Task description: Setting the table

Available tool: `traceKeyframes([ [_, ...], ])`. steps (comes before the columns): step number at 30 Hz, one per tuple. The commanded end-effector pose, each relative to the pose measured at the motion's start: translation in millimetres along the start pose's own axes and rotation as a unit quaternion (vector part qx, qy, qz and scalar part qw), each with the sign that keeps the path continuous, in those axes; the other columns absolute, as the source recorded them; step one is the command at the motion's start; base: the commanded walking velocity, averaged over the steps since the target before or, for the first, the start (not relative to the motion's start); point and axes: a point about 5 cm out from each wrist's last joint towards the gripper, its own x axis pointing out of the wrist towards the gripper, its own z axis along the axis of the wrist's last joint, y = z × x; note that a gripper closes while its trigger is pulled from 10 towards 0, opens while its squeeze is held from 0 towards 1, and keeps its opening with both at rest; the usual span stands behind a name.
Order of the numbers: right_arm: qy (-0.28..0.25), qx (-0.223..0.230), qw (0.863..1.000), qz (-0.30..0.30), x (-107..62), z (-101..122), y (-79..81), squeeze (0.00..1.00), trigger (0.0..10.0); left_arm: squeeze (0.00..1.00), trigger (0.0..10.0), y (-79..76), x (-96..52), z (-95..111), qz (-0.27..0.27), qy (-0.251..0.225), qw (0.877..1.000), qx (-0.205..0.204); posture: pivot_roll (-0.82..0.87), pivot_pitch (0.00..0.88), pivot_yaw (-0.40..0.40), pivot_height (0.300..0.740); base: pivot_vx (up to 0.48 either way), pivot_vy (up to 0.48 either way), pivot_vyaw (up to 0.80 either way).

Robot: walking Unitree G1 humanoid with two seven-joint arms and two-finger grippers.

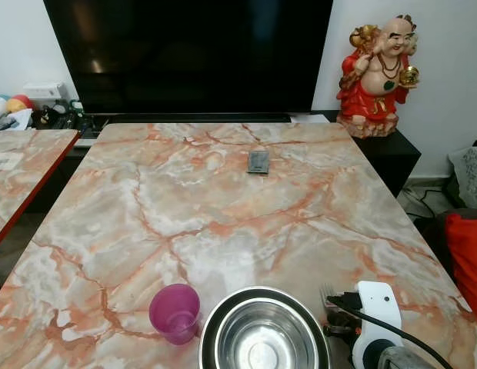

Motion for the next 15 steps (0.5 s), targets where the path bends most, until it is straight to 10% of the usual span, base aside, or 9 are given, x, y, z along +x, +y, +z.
traceKeyframes([
  [1, -0.009, -0.001, 1.0, -0.004, -3.4, 3.6, -0.3, 0.18, 10.0, 0.0, 10.0, -7.3, 0.1, -3.7, -0.012, 0.011, 1.0, 0.007, -0.12, 0.022, -0.048, 0.74, 0.0, 0.0, 0.0],
  [8, -0.011, 0.001, 1.0, -0.008, -3.1, 5.2, -1.3, 0.18, 10.0, 0.0, 10.0, -7.2, 0.2, -3.4, -0.013, 0.011, 1.0, 0.007, -0.12, 0.024, -0.047, 0.74, 0.0, 0.0, 0.0],
  [9, -0.011, 0.002, 1.0, -0.011, -3.3, 5.1, -1.9, 0.31, 10.0, 0.0, 10.0, -7.2, 0.2, -3.3, -0.013, 0.011, 1.0, 0.007, -0.12, 0.026, -0.047, 0.74, 0.0, 0.0, 0.0],
  [15, -0.012, 0.002, 1.0, -0.013, -3.7, 6.3, -2.5, 0.15, 10.0, 0.0, 10.0, -7.1, 0.3, -3.0, -0.012, 0.01, 1.0, 0.007, -0.12, 0.028, -0.047, 0.74, 0.0, 0.0, 0.0],
])
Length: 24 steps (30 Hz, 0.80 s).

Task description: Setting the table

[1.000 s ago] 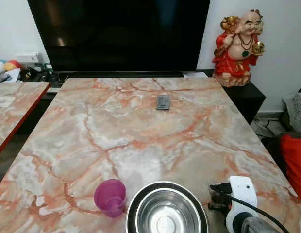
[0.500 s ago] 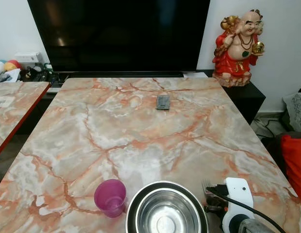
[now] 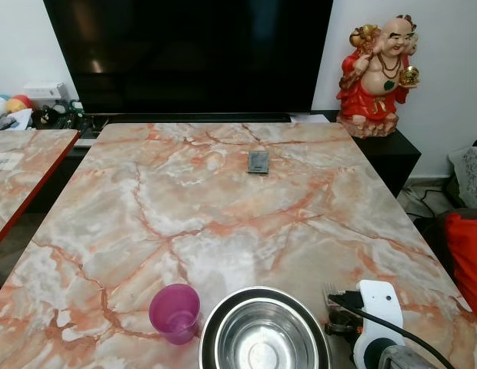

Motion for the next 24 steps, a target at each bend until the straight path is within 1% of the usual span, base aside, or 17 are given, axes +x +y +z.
traceKeyframes([
  [1, -0.011, -0.003, 1.0, 0.0, -3.7, 4.9, 0.6, 0.0, 10.0, 0.0, 10.0, -7.4, 0.3, -3.0, -0.013, 0.01, 1.0, 0.007, -0.12, 0.029, -0.046, 0.74, 0.0, 0.0, 0.0],
  [6, -0.012, -0.004, 1.0, 0.001, -3.7, 5.7, 0.8, 0.0, 10.0, 0.0, 10.0, -7.2, 0.4, -2.6, -0.012, 0.01, 1.0, 0.008, -0.12, 0.029, -0.046, 0.74, 0.0, 0.0, 0.0],
  [7, -0.012, -0.002, 1.0, 0.002, -3.6, 5.8, 0.8, 0.2, 10.0, 0.0, 10.0, -7.2, 0.5, -2.5, -0.012, 0.01, 1.0, 0.008, -0.13, 0.029, -0.045, 0.74, 0.0, 0.0, 0.0],
  [9, -0.012, -0.002, 1.0, 0.002, -3.6, 5.8, 0.7, 0.2, 10.0, 0.0, 10.0, -7.2, 0.5, -2.5, -0.012, 0.01, 1.0, 0.008, -0.13, 0.029, -0.045, 0.74, 0.0, 0.0, 0.0],
  [10, -0.012, -0.002, 1.0, 0.0, -3.5, 6.1, 0.4, 0.86, 10.0, 0.0, 10.0, -7.2, 0.5, -2.4, -0.013, 0.01, 1.0, 0.008, -0.13, 0.03, -0.044, 0.74, 0.0, 0.0, 0.0],
  [12, -0.012, -0.003, 1.0, -0.002, -3.5, 6.3, 0.0, 0.78, 10.0, 0.0, 10.0, -7.3, 0.5, -2.4, -0.013, 0.01, 1.0, 0.008, -0.13, 0.03, -0.045, 0.74, 0.0, 0.0, 0.0],
  [13, -0.012, -0.003, 1.0, -0.002, -3.5, 6.3, 0.0, 0.78, 10.0, 0.0, 10.0, -7.3, 0.5, -2.4, -0.013, 0.01, 1.0, 0.008, -0.13, 0.03, -0.045, 0.74, 0.0, 0.0, 0.0],
  [14, -0.012, -0.003, 1.0, -0.002, -3.6, 6.5, -0.2, 0.1, 10.0, 0.0, 10.0, -7.2, 0.5, -2.3, -0.013, 0.01, 1.0, 0.008, -0.13, 0.031, -0.044, 0.74, 0.0, 0.0, 0.0],
  [15, -0.012, -0.005, 1.0, -0.002, -3.7, 6.9, -0.7, 0.0, 10.0, 0.0, 10.0, -7.1, 0.5, -2.3, -0.013, 0.01, 1.0, 0.009, -0.13, 0.031, -0.044, 0.74, 0.0, 0.0, 0.0],
  [24, -0.012, -0.008, 1.0, -0.001, -3.1, 8.0, -0.5, 0.0, 10.0, 0.0, 10.0, -7.0, 0.6, -1.9, -0.012, 0.009, 1.0, 0.009, -0.12, 0.032, -0.044, 0.74, 0.0, 0.0, 0.0],
])
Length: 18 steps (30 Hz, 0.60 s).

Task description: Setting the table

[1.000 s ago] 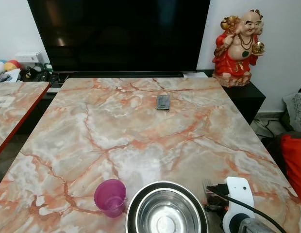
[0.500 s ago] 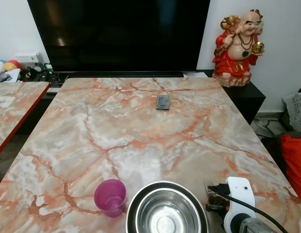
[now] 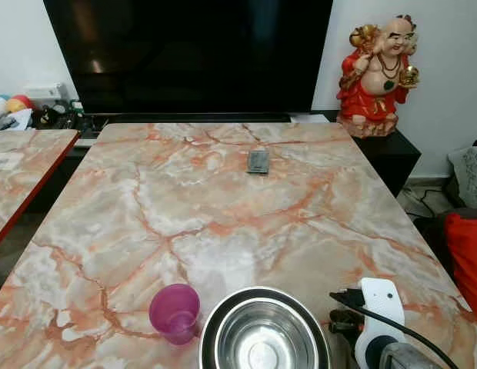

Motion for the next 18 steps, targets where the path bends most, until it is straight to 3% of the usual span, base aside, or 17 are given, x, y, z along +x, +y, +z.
traceKeyframes([
  [1, -0.008, -0.004, 1.0, -0.003, -3.2, 4, -1.1, 0.0, 10.0, 0.0, 10.0, -7.0, 0.5, -2, -0.012, 0.009, 1.0, 0.007, -0.12, 0.032, -0.044, 0.74, 0.0, 0.0, 0.0],
  [5, -0.02, -0.012, 1.0, -0.013, -2.3, 9, -4.9, 0.0, 10.0, 0.0, 10.0, -6.9, 0.6, -2, -0.012, 0.009, 1.0, 0.007, -0.13, 0.032, -0.043, 0.74, 0.0, 0.0, 0.0],
  [12, -0.131, -0.007, 0.989, -0.062, 3.6, 42, -16.2, 0.0, 10.0, 0.0, 10.0, -7.0, 0.9, -1, -0.01, 0.008, 1.0, 0.005, -0.12, 0.029, -0.044, 0.74, 0.0, 0.0, 0.0],
  [13, -0.137, -0.028, 0.987, -0.082, 4.6, 44, -20.8, 0.0, 10.0, 0.0, 10.0, -7.2, 0.9, -1, -0.01, 0.008, 1.0, 0.005, -0.12, 0.029, -0.044, 0.74, 0.0, 0.0, 0.0],
  [18, -0.12, -0.043, 0.985, -0.113, 7.7, 38, -33.1, 0.0, 10.0, 0.0, 10.0, -7.8, 1.0, -1, -0.009, 0.007, 1.0, 0.004, -0.12, 0.031, -0.049, 0.74, 0.0, 0.0, 0.0],
])
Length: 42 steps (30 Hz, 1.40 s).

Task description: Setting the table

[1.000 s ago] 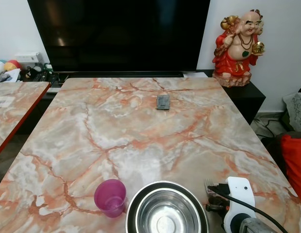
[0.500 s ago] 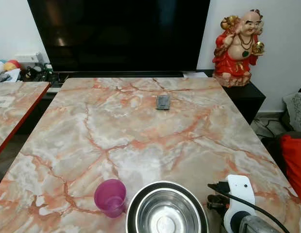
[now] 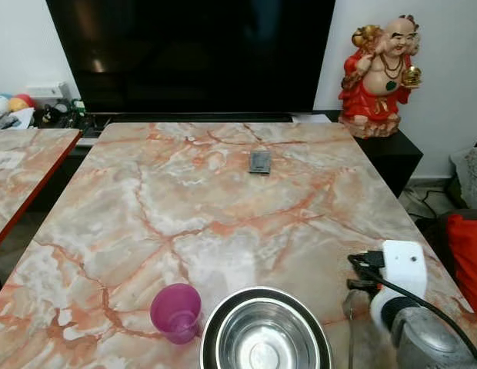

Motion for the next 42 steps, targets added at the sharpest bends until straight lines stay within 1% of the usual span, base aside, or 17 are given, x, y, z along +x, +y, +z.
traceKeyframes([
  [1, 0.013, -0.021, 0.999, -0.024, 4.0, -6, -10.2, 0.0, 10.0, 0.0, 10.0, -7.8, 0.6, -2, -0.013, 0.007, 1.0, 0.002, -0.12, 0.032, -0.05, 0.74, 0.0, 0.0, 0.0],
  [3, 0.019, -0.036, 0.998, -0.049, 9.2, -9, -22.6, 0.0, 10.0, 0.0, 10.0, -8.5, 0.6, -2, -0.013, 0.007, 1.0, 0.0, -0.12, 0.033, -0.052, 0.74, 0.0, 0.0, 0.0],
  [8, 0.027, -0.039, 0.998, -0.052, 16.5, -15, -30.0, 0.0, 10.0, 0.0, 10.0, -9.2, 0.6, -2, -0.015, 0.008, 1.0, -0.003, -0.12, 0.033, -0.056, 0.74, 0.0, 0.0, 0.0],
  [10, 0.032, -0.026, 0.998, -0.041, 20.3, -16, -29.3, 0.0, 10.0, 0.0, 10.0, -9.6, 0.5, -3, -0.015, 0.009, 1.0, -0.004, -0.12, 0.033, -0.057, 0.74, 0.0, 0.0, 0.0],
  [16, 0.033, -0.013, 0.999, -0.025, 28.8, -18, -27.4, 0.0, 10.0, 0.0, 10.0, -9.6, 0.4, -3, -0.015, 0.009, 1.0, -0.006, -0.11, 0.032, -0.057, 0.74, 0.0, 0.0, 0.0],
  [18, 0.03, -0.012, 0.999, -0.02, 31.2, -17, -25.3, 0.0, 10.0, 0.0, 10.0, -9.6, 0.3, -3, -0.015, 0.01, 1.0, -0.005, -0.11, 0.032, -0.057, 0.74, 0.0, 0.0, 0.0],
  [20, 0.023, -0.006, 1.0, -0.005, 34.7, -13, -19.6, 0.0, 10.0, 0.0, 10.0, -9.2, 0.3, -3, -0.014, 0.01, 1.0, -0.006, -0.11, 0.033, -0.055, 0.74, 0.0, 0.0, 0.0],
  [22, 0.023, -0.006, 1.0, -0.002, 35.2, -13, -18.4, 0.0, 10.0, 0.0, 10.0, -9.1, 0.3, -3, -0.014, 0.01, 1.0, -0.006, -0.11, 0.033, -0.055, 0.74, 0.0, 0.0, 0.0],
  [24, 0.02, -0.006, 1.0, 0.016, 36.6, -10, -12.4, 0.0, 10.0, 0.0, 10.0, -8.8, 0.3, -3, -0.014, 0.01, 1.0, -0.006, -0.1, 0.034, -0.055, 0.74, 0.0, 0.0, 0.0],
  [32, 0.022, -0.014, 0.998, 0.055, 36.0, -4, 0.6, 0.0, 10.0, 0.0, 10.0, -8.6, 0.4, -3, -0.014, 0.01, 1.0, -0.007, -0.1, 0.034, -0.054, 0.74, 0.0, 0.0, 0.0],
  [38, 0.028, -0.018, 0.998, 0.062, 35.0, -3, 2.3, 0.0, 10.0, 0.0, 10.0, -9.1, 0.4, -3, -0.015, 0.012, 1.0, -0.007, -0.1, 0.033, -0.058, 0.74, 0.0, 0.0, 0.0],
  [39, 0.03, -0.027, 0.998, 0.057, 34.1, -4, 1.3, 0.0, 10.0, 0.0, 10.0, -9.3, 0.4, -3, -0.016, 0.012, 1.0, -0.007, -0.1, 0.032, -0.06, 0.74, 0.0, 0.0, 0.0],
  [40, 0.027, -0.029, 0.998, 0.05, 33.6, -4, -0.8, 0.0, 10.0, 0.0, 10.0, -9.3, 0.4, -3, -0.016, 0.012, 1.0, -0.008, -0.1, 0.032, -0.06, 0.74, 0.0, 0.0, 0.0],
  [42, 0.011, -0.025, 0.999, 0.02, 32.4, -2, -10.2, 0.0, 10.0, 0.0, 10.0, -9.4, 0.4, -3, -0.015, 0.012, 1.0, -0.009, -0.1, 0.035, -0.064, 0.74, 0.0, 0.0, 0.0],
])
